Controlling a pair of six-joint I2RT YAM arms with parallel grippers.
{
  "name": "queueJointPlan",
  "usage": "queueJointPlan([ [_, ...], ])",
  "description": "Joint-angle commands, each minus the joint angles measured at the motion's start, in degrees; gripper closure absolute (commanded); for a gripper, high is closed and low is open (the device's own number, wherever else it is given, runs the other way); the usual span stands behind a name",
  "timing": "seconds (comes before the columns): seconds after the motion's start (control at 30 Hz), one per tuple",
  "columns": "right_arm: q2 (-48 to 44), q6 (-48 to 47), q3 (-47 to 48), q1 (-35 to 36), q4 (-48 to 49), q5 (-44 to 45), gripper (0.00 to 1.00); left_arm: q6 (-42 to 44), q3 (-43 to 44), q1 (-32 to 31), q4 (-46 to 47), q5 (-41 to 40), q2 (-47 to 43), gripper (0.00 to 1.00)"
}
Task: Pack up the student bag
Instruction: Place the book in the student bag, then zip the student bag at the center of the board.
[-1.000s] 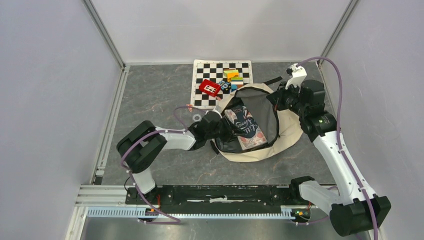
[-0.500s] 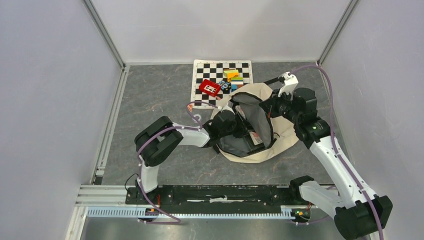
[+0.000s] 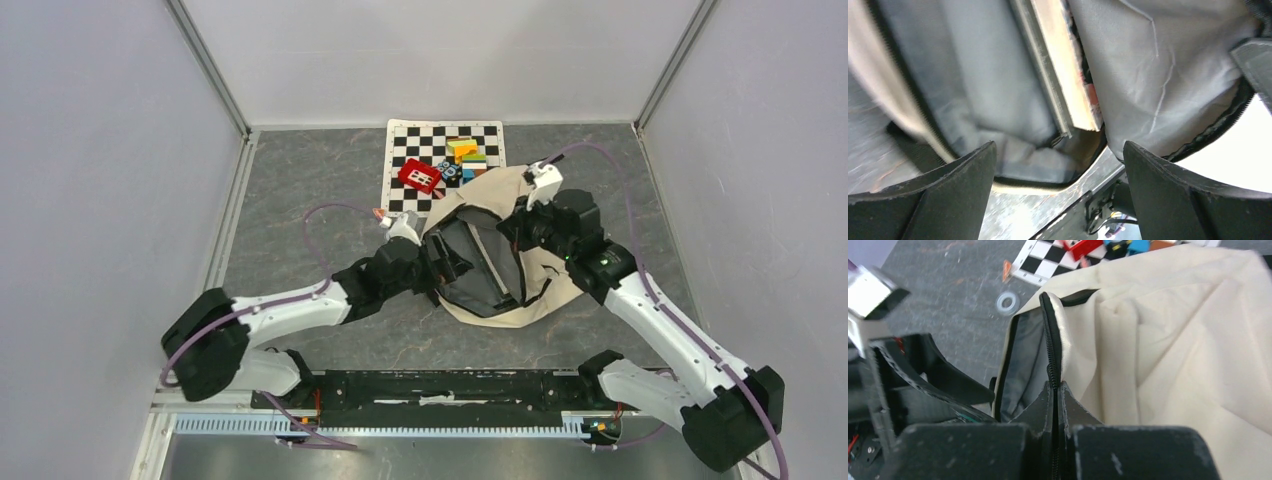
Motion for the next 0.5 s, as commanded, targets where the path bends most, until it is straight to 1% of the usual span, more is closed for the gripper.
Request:
queueJointPlan([
  [0.0,2.8,-0.47,-2.19,5.64,3.06,5.81,1.0,3.4,-3.4,0.46,-12.99,-5.66,-8.51,0.0],
  [0.07,4.27,0.78,-3.49,8.15,4.43,6.6,1.0,1.76,-5.87,0.5,-16.07,-5.8,-11.84,0.0],
  [0.13,5.9,1.85,-4.5,10.4,5.85,7.21,0.99,-0.66,-8.92,0.55,-16.09,-5.68,-15.82,0.0],
  [0.2,7.68,2.62,-5.09,12.87,6.95,7.74,0.95,-2.99,-11.95,0.55,-15.13,-5.6,-19.61,0.0],
  [0.3,10.14,3.61,-5.12,16.17,7.85,8.03,0.84,-4.9,-15.15,0.63,-15.07,-6.7,-24.88,0.0],
  [0.37,11.36,4.19,-4.65,17.58,8.17,8.03,0.71,-5.25,-16.22,0.59,-15.74,-7.5,-27.1,0.0],
  [0.43,11.83,4.06,-3.51,18.54,7.88,8.03,0.5,-5.27,-16.64,0.67,-16.55,-7.79,-28.26,0.0],
  [0.47,11.84,3.9,-2.72,18.81,7.39,8.03,0.38,-5.29,-16.73,0.67,-16.65,-7.62,-28.55,0.0],
])
